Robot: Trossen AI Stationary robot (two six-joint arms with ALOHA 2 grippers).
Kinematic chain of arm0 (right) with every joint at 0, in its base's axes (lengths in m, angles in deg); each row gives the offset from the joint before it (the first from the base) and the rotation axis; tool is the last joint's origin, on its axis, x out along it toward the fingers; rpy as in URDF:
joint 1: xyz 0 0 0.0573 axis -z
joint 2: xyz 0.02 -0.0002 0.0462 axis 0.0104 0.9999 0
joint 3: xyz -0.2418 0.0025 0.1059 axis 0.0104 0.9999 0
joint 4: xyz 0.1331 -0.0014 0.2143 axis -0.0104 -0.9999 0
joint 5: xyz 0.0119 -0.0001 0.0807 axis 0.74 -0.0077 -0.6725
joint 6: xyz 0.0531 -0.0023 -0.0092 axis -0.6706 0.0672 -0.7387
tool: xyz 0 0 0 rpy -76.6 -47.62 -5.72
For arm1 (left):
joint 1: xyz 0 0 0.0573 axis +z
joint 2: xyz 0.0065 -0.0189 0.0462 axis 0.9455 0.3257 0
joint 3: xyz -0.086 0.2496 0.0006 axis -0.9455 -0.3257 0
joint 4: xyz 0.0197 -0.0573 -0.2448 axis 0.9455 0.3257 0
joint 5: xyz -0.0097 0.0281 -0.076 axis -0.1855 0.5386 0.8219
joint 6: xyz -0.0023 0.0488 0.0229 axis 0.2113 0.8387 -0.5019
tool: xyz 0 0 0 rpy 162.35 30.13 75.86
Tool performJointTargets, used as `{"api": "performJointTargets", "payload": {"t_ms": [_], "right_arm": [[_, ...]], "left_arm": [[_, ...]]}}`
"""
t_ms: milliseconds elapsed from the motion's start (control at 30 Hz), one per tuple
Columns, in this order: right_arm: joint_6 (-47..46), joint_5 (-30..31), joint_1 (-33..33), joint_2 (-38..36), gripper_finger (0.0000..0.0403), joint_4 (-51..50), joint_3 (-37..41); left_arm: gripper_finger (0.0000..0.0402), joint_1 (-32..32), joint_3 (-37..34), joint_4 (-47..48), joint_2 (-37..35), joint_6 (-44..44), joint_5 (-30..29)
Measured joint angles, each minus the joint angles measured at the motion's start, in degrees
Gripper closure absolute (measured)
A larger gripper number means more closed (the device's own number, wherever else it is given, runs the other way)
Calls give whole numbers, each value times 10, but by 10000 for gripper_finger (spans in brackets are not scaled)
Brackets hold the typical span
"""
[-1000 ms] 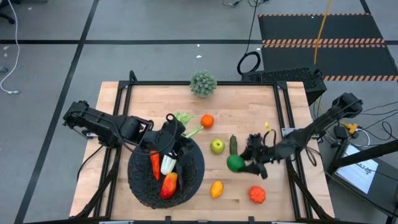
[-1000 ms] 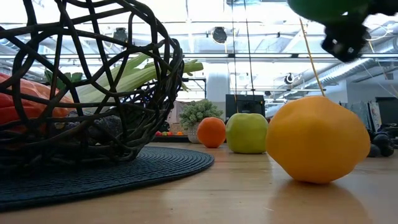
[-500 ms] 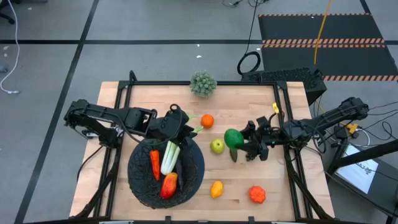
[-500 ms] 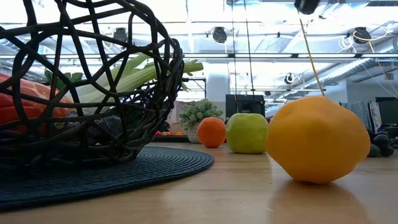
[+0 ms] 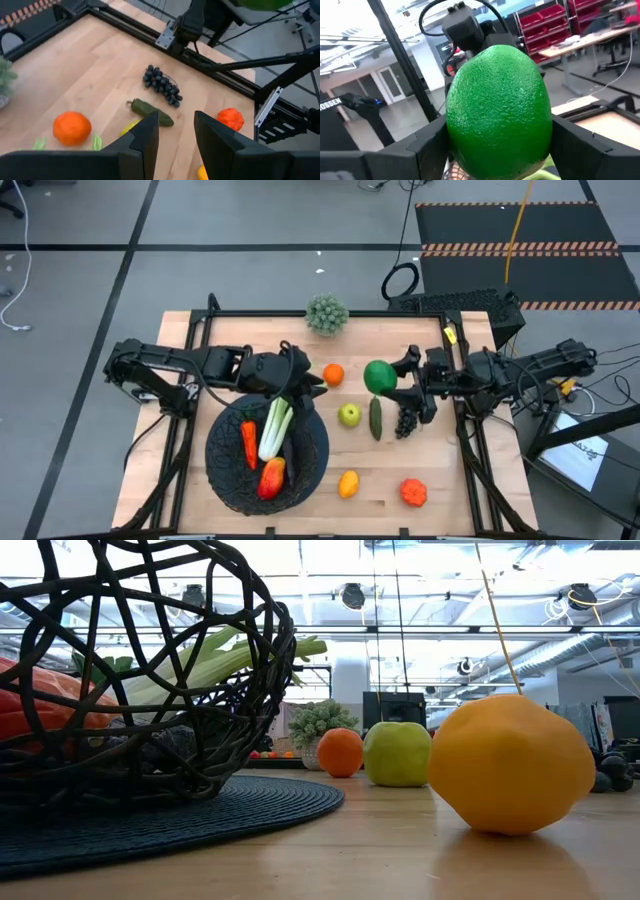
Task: Build produce basket
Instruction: Put the green green lime into the black wire basket
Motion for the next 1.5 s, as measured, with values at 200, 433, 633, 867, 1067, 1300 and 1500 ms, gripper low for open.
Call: {"api": "performJointTargets", "payload": {"t_ms": [200, 433, 633, 867, 1067, 1300, 1500], "right_arm": [[-79, 50, 12, 0, 122, 6, -2], [-298, 90, 15, 0, 122, 6, -2], [-429, 102, 15, 0, 122, 7, -2], [-511, 103, 15, 0, 122, 8, -2], [-522, 102, 15, 0, 122, 8, -2], [-519, 101, 15, 0, 122, 4, -2], [-490, 101, 15, 0, 122, 4, -2]], "left_arm": [[277, 0, 0, -8, 0, 17, 30], [277, -6, 0, -7, 0, 37, 47], [277, -6, 0, -7, 0, 49, 49], [277, -6, 0, -7, 0, 53, 49], [277, -7, 0, -7, 0, 39, 48], [277, -7, 0, -7, 0, 27, 48], [277, -6, 0, -7, 0, 10, 42]]}}
